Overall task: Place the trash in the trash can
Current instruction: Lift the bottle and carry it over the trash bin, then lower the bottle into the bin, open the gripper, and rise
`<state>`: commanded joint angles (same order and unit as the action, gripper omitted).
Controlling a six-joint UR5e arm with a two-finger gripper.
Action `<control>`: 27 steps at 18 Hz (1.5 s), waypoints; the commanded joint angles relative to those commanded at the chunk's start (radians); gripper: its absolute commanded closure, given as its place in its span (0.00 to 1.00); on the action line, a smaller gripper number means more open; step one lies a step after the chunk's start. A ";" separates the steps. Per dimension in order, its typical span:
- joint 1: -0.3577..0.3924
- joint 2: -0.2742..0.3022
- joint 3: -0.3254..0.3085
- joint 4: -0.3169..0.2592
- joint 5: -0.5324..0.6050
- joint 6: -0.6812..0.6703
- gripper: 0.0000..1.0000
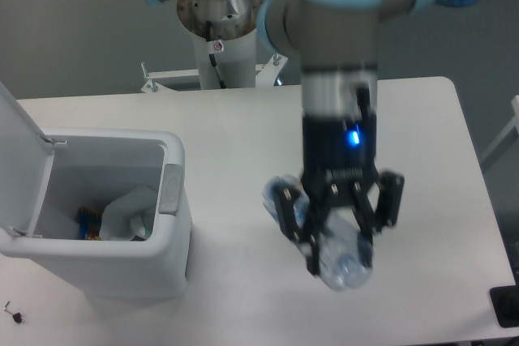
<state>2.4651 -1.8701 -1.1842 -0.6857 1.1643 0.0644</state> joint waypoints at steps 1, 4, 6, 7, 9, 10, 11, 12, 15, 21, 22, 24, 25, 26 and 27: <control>-0.008 0.012 0.002 0.002 -0.002 0.000 0.37; -0.077 0.035 -0.003 0.003 -0.005 0.002 0.37; -0.118 0.042 -0.011 0.003 -0.005 0.002 0.37; -0.144 0.042 -0.021 0.003 -0.005 0.006 0.37; -0.170 0.037 -0.028 0.003 -0.005 0.035 0.37; -0.192 0.034 -0.032 0.003 -0.005 0.035 0.37; -0.224 0.034 -0.052 0.003 -0.003 0.038 0.37; -0.235 0.034 -0.067 0.003 -0.003 0.044 0.37; -0.273 0.032 -0.110 0.003 0.000 0.052 0.37; -0.301 0.020 -0.144 0.003 0.000 0.054 0.32; -0.301 0.020 -0.153 0.003 0.000 0.052 0.28; -0.301 0.023 -0.163 0.002 0.002 0.046 0.00; -0.301 0.025 -0.170 0.002 0.002 0.048 0.00; -0.301 0.025 -0.172 0.002 -0.002 0.052 0.00; -0.295 0.023 -0.169 0.002 -0.003 0.054 0.00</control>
<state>2.1705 -1.8469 -1.3530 -0.6842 1.1612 0.1181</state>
